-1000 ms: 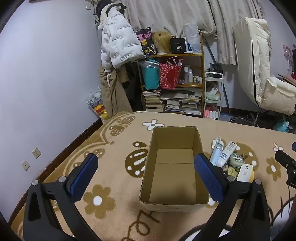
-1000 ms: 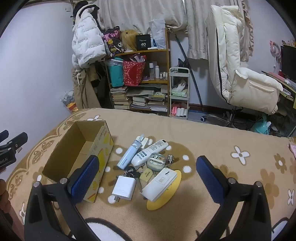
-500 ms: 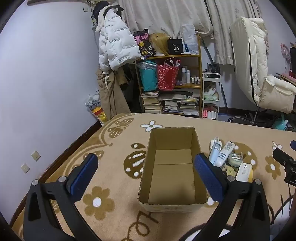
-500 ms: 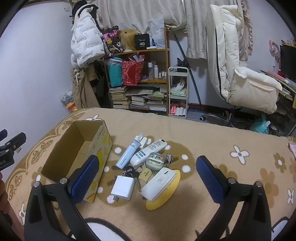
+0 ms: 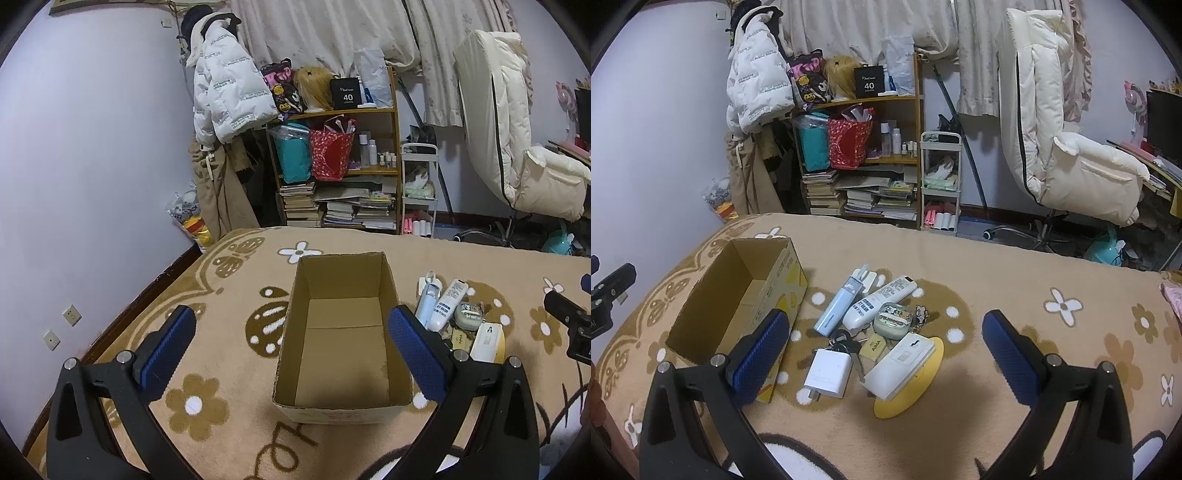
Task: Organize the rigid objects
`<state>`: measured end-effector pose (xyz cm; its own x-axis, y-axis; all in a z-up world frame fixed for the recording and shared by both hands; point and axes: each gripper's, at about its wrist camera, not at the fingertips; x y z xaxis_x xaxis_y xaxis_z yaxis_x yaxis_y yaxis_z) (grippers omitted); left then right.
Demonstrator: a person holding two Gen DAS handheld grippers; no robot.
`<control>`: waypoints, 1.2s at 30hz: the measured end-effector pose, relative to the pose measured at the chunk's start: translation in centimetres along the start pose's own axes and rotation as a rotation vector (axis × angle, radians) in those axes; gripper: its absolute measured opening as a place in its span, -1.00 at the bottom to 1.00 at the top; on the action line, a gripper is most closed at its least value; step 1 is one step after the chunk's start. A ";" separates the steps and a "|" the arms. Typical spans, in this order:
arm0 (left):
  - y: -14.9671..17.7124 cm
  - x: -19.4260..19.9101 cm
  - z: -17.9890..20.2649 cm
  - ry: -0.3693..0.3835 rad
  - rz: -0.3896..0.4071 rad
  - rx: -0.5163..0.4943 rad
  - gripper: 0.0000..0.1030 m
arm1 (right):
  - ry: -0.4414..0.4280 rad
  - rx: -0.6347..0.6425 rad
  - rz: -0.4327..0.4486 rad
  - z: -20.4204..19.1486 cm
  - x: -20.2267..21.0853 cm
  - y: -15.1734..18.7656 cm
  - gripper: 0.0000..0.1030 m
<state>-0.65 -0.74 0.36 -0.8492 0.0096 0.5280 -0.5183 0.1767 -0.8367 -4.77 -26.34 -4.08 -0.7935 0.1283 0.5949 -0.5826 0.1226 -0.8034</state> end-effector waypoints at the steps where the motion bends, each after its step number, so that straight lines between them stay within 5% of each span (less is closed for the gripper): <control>1: 0.0 0.1 0.1 -0.003 0.002 -0.006 1.00 | 0.002 0.000 -0.001 -0.3 0.0 -0.1 1.00; 36: 0.0 0.3 -0.1 -0.006 0.010 -0.007 1.00 | -0.002 0.004 -0.009 -0.6 0.3 0.1 1.00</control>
<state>-0.90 -0.64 0.53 -0.8551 0.0055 0.5185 -0.5088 0.1831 -0.8412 -4.94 -25.67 -3.95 -0.7885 0.1257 0.6021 -0.5903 0.1200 -0.7982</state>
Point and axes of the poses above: each gripper's, at about its wrist camera, not at the fingertips, and x roughly against the way its jaws point, z to its right, y to its underside, and after that the axes turned 2 degrees about x, right-handed
